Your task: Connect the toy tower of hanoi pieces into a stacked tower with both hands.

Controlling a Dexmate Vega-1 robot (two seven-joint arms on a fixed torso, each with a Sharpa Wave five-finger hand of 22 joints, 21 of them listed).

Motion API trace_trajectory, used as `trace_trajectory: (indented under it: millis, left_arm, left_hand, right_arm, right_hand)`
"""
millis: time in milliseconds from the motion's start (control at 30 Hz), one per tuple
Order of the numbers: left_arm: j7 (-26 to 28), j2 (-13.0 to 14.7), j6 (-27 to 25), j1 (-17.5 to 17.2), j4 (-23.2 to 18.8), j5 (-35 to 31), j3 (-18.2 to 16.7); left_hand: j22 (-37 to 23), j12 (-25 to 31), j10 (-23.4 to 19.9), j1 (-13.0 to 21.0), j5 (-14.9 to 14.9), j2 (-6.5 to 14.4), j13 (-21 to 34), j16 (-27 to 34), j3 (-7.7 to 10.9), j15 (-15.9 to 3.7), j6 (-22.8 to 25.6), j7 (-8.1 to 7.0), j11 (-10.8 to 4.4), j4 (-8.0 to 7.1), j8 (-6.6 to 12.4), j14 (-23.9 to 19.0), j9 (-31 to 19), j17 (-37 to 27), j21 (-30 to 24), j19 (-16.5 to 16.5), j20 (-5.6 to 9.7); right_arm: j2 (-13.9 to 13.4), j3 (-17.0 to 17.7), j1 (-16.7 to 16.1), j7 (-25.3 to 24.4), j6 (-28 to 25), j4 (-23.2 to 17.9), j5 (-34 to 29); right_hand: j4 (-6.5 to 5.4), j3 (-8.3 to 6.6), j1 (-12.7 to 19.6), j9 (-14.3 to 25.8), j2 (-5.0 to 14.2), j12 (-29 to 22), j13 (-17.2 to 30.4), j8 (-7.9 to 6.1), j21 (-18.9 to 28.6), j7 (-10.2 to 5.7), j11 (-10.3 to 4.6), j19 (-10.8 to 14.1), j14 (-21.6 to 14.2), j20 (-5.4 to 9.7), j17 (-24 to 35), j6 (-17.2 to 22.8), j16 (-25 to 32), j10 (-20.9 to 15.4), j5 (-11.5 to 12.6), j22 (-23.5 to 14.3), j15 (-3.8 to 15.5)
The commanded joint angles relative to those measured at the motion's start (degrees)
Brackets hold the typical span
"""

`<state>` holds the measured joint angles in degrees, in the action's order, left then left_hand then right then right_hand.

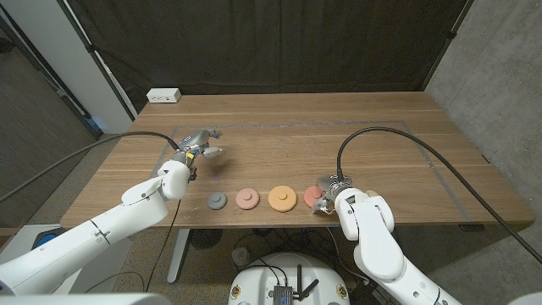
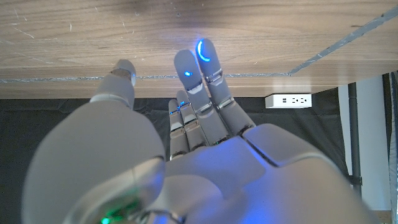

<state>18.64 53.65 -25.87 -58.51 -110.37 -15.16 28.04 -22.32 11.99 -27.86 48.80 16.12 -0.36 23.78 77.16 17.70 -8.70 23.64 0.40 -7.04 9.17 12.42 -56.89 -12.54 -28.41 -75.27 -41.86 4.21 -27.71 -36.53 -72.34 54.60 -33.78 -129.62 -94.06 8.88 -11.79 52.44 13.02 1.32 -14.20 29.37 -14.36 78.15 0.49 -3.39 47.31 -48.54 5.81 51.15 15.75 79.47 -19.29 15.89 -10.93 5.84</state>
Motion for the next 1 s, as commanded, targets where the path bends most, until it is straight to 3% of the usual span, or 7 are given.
trace_trajectory:
  millis: [33, 133, 333, 600, 1000]
  left_arm:
    - [0.17, 0.06, 0.02, -0.12, -0.04, 0.18, -0.06]
    - [0.19, 0.15, -0.06, -0.19, -0.18, 0.12, -0.06]
    - [0.33, 0.22, -0.18, -0.51, -0.50, 0.23, -0.22]
    - [1.18, 0.26, -0.50, -1.59, -1.16, 0.87, -1.03]
    - [1.66, 0.71, -0.18, -1.74, -1.37, 0.28, -0.99]
  left_hand:
    - [-0.22, 0.05, -0.58, 0.11, 0.32, 0.41, 0.31, 0.19, 0.01, -3.86, 0.61, 0.12, 0.00, 0.04, -0.19, 0.26, -0.13, -0.04, -0.59, 0.31, 7.08]
    - [-0.15, 0.07, -0.68, 0.09, 0.32, 0.42, 0.28, 0.27, 0.01, -3.86, 0.68, 0.13, 0.06, 0.04, -0.16, 0.22, -0.13, -0.08, -0.70, 0.34, 7.03]
    - [0.05, 0.08, -0.79, 0.08, 0.33, 0.44, 0.26, 0.32, 0.02, -3.86, 0.75, 0.17, 0.08, 0.04, -0.14, 0.24, -0.14, -0.06, -0.87, 0.35, 7.07]
    - [0.36, 0.05, -0.80, 0.17, 0.35, 0.38, 0.24, 0.35, 0.04, -3.86, 0.82, 0.08, -0.13, 0.13, -0.13, 0.35, -0.14, 0.03, -1.16, 0.34, 7.13]
    - [0.65, 0.07, -0.92, 0.32, 0.39, 0.36, 0.24, 0.39, 0.08, -3.87, 0.81, 0.13, -0.09, 0.19, -0.15, 0.42, -0.14, 0.19, -1.50, 0.48, 7.18]
  right_arm:
    - [0.46, 0.14, -0.66, -1.89, 0.35, 0.56, -0.10]
    - [0.60, 0.20, -0.82, -2.58, 0.16, 0.67, 0.06]
    - [0.45, 0.40, -1.19, -4.18, -0.04, 0.54, 0.75]
    - [-0.23, 0.73, -0.99, -4.74, 0.44, -0.15, 2.27]
    - [-1.27, 1.01, -1.57, -4.60, 1.02, -2.91, 2.37]
  right_hand:
    - [0.13, -1.59, 1.23, 0.76, 0.76, -1.06, 1.56, -1.82, 2.66, -0.94, -1.00, 2.75, -3.82, 6.40, 5.83, 4.88, 3.01, -3.49, 1.29, -1.17, 6.65]
    - [0.20, -2.26, 1.62, 1.01, 0.92, -1.54, 2.03, -2.30, 4.55, -1.32, -1.96, 4.22, -5.83, 6.50, 8.75, 6.29, 4.47, -5.51, 1.84, -2.26, 6.63]
    - [-0.23, -3.62, 1.25, 1.16, 2.04, -2.94, 2.84, -3.34, 6.76, -2.49, -2.40, 5.99, -9.29, 6.59, 13.79, 9.78, 6.42, -10.70, 3.05, -3.00, 6.61]
    - [-0.30, -4.92, 1.01, 1.20, 3.12, -3.08, 3.34, -3.88, 7.82, -3.56, -3.44, 6.83, -10.79, 6.64, 16.62, 11.73, 7.09, -12.38, 4.41, -3.51, 6.62]
    - [-0.20, -6.06, 0.73, 1.20, 3.66, -3.29, 3.78, -4.47, 8.61, -3.78, -4.05, 7.33, -12.22, 6.66, 18.51, 13.75, 7.72, -14.20, 5.74, -4.04, 6.63]
